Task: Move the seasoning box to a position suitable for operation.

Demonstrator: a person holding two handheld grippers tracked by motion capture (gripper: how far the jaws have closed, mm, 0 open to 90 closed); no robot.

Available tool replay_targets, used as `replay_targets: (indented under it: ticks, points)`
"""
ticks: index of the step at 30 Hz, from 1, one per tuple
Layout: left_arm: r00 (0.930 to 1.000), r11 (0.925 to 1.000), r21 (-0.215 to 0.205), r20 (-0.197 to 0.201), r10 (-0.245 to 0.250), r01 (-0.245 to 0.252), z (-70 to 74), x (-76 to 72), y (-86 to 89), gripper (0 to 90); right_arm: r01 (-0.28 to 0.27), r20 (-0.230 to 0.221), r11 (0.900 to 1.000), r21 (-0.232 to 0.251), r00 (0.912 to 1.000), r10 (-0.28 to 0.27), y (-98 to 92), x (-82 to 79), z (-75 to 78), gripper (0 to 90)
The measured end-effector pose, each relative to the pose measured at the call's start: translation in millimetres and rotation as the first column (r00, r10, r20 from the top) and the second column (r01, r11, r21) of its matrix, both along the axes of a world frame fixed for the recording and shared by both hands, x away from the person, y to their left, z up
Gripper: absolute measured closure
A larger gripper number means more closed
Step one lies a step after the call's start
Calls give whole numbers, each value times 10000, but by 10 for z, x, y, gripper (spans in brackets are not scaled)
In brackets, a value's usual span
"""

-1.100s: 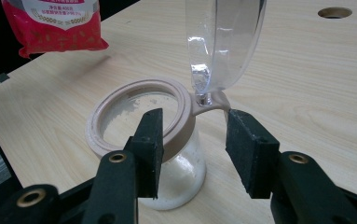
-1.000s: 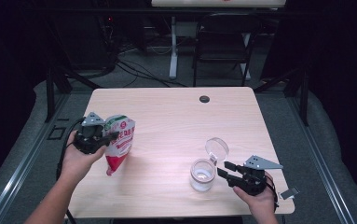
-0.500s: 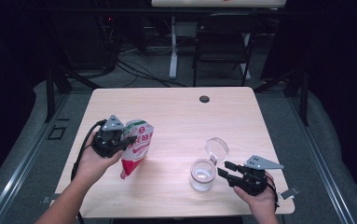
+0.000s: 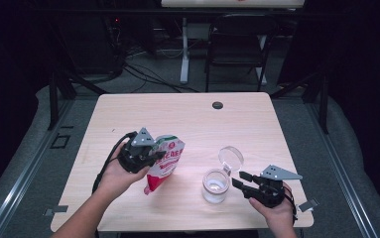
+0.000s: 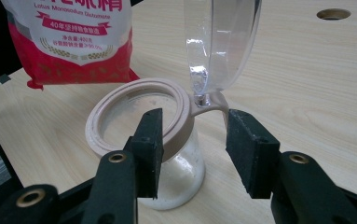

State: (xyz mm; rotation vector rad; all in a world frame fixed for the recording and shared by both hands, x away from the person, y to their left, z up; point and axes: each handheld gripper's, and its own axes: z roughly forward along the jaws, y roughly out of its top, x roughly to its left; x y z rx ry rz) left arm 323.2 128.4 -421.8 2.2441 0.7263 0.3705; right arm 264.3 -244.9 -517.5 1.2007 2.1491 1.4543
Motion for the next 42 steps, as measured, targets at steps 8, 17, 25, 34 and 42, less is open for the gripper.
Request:
replay_targets:
  ticks: [8, 17, 25, 34, 42]
  points:
    - [9986, 9986, -328, -296, -429, 419, -117, -65, -70, 900, -125, 96, 9999, 81, 9999, 124, 2, -9, 16, 563]
    - [9966, 9956, -587, -362, -746, 724, -247, -231, -103, 897, -123, 321, 9998, 126, 9994, 119, -16, -41, 118, 567]
    - [9956, 9938, -724, -327, -874, 848, -448, -368, -152, 883, -276, 627, 9996, 42, 9977, 273, -53, -128, 294, 572]
    - [9957, 9941, -588, 181, -907, 916, -533, -498, -284, 875, -651, 1328, 9977, -206, 9889, 673, 59, -208, 507, 575]
    - [9952, 9921, -785, 102, -978, 983, -588, -535, -346, 866, -1509, 1234, 9869, -562, 9799, 1568, 317, -187, 507, 593]
